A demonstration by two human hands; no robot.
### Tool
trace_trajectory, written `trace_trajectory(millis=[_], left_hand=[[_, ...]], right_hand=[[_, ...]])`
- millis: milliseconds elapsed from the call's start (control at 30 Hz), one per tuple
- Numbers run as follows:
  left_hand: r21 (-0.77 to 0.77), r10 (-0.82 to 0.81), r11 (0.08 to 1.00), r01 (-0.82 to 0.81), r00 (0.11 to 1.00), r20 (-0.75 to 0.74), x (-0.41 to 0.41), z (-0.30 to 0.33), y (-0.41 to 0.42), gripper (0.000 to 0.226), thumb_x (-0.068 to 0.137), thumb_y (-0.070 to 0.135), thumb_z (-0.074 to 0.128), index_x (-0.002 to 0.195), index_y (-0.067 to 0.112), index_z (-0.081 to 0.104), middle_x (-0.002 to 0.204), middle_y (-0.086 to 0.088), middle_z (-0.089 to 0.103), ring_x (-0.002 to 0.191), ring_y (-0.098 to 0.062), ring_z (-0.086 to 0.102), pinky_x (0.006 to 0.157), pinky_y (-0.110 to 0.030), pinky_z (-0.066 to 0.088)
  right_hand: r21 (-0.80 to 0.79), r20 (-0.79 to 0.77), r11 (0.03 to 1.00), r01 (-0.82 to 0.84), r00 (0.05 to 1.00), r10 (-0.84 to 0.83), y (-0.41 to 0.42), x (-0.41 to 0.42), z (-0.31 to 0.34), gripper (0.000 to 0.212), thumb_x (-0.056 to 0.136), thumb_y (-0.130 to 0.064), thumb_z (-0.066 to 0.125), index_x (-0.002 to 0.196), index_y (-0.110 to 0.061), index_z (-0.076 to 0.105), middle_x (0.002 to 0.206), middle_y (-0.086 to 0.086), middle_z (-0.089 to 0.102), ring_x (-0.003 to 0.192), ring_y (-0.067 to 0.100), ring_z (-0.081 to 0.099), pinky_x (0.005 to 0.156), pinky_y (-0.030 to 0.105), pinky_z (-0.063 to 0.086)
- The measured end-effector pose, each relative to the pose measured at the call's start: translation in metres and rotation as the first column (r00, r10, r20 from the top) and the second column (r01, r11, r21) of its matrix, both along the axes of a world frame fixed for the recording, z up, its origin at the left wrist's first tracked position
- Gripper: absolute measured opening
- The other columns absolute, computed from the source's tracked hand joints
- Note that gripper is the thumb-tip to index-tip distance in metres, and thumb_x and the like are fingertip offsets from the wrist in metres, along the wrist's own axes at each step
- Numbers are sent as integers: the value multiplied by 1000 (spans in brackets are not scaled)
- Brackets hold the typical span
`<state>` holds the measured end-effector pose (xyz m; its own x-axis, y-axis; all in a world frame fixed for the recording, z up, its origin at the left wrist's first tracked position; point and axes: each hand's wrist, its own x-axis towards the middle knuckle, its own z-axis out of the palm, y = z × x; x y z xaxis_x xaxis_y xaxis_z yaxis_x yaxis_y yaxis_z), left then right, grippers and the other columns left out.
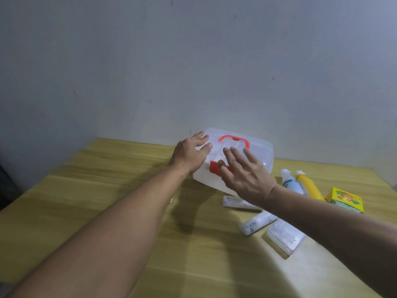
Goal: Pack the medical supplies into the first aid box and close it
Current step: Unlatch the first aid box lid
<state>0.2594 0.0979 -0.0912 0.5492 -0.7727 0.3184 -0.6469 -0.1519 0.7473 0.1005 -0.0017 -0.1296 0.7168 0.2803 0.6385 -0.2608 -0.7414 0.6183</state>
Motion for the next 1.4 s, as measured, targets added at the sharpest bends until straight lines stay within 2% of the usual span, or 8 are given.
trace_trajectory(millis=[133,367,567,733,900,1100,1267,1400], left_hand=[[4,1,1000,-1,1000,-6,1,-1,0,41,93,30,56,132,17,57,150,3,43,140,-14,38,114,-29,30],[14,-8,1000,8,1000,-14,2,-1,-1,41,93,31,56,132,17,57,150,5,42,140,-12,37,116,-31,29],[3,9,1000,-8,1000,-11,1,-1,-2,41,93,32,56,131,18,57,150,4,43,139,-14,38,116,-32,31],[-3,8,1000,-8,1000,8,0,0,0,41,94,32,55,132,18,56,150,3,42,139,-17,39,113,-32,32],[21,-13,1000,12,1000,10,1,-1,1,50,89,38,61,135,20,54,152,5,39,141,-15,35,114,-32,30],[30,-7,1000,7,1000,11,1,-1,1,53,87,39,64,135,19,53,152,3,39,142,-18,35,114,-36,32],[56,-12,998,13,1000,-15,1,4,2,47,91,36,59,134,19,54,152,4,39,141,-19,36,116,-36,30],[77,-18,997,22,998,-57,-2,14,3,39,97,30,47,133,18,56,149,3,43,138,-17,40,117,-33,29]], right_hand=[[-32,19,998,61,998,-61,10,8,-1,24,95,-4,43,89,3,64,101,38,66,90,48,67,69,55,54],[-64,-6,992,109,994,-109,11,11,1,26,94,-1,40,86,4,64,97,39,66,82,49,67,66,56,55],[-78,-24,994,83,996,-85,5,8,-2,19,87,-6,51,95,6,63,103,39,65,91,50,66,69,57,54],[-37,3,999,20,1000,-20,4,-1,-7,21,90,-10,58,103,4,65,113,36,63,104,49,63,79,59,52],[-18,1,1000,-6,1000,6,3,-5,-6,23,89,-12,61,105,4,62,115,33,64,105,48,63,81,58,53],[-58,-3,998,28,1000,-28,4,1,-3,19,85,-6,60,98,6,67,108,32,67,95,47,67,73,54,55],[-12,-41,998,60,997,-60,6,-4,-2,24,90,-9,57,109,7,61,117,32,64,105,48,63,81,57,53],[153,-65,987,57,997,-48,10,-9,9,29,96,-22,54,108,2,66,119,25,65,110,42,63,87,53,52]])
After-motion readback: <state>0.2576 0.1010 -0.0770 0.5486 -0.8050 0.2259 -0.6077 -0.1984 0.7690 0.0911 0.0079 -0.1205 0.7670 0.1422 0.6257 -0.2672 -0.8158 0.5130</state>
